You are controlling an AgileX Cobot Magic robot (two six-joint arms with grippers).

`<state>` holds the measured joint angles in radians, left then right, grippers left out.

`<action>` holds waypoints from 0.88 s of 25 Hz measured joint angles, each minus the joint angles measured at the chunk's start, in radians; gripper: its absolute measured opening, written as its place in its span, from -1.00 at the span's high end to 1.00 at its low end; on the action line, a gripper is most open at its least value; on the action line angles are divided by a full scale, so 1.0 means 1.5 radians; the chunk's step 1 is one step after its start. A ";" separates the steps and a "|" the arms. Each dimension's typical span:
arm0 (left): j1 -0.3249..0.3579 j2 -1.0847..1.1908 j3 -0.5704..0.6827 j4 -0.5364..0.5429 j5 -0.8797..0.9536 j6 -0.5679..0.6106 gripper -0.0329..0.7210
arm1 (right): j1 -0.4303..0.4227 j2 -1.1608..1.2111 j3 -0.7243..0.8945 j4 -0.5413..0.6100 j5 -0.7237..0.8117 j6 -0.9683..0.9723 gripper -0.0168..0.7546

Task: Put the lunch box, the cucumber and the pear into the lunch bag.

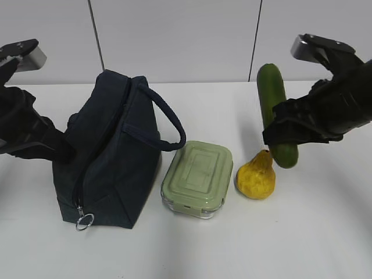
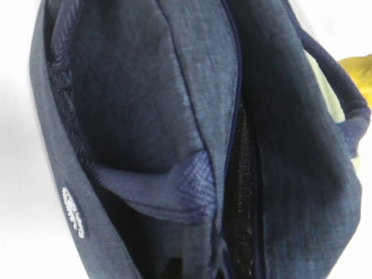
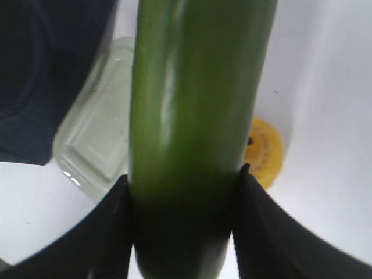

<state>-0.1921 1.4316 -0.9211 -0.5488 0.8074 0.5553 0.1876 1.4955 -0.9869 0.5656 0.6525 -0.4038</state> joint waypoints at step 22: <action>0.000 0.000 0.000 -0.005 -0.010 0.001 0.90 | 0.279 0.146 -0.258 0.242 -0.104 -0.048 0.08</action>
<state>-0.1921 1.4316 -0.9211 -0.5560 0.7924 0.5564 0.6055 1.7150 -1.3737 0.9280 0.4966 -0.4764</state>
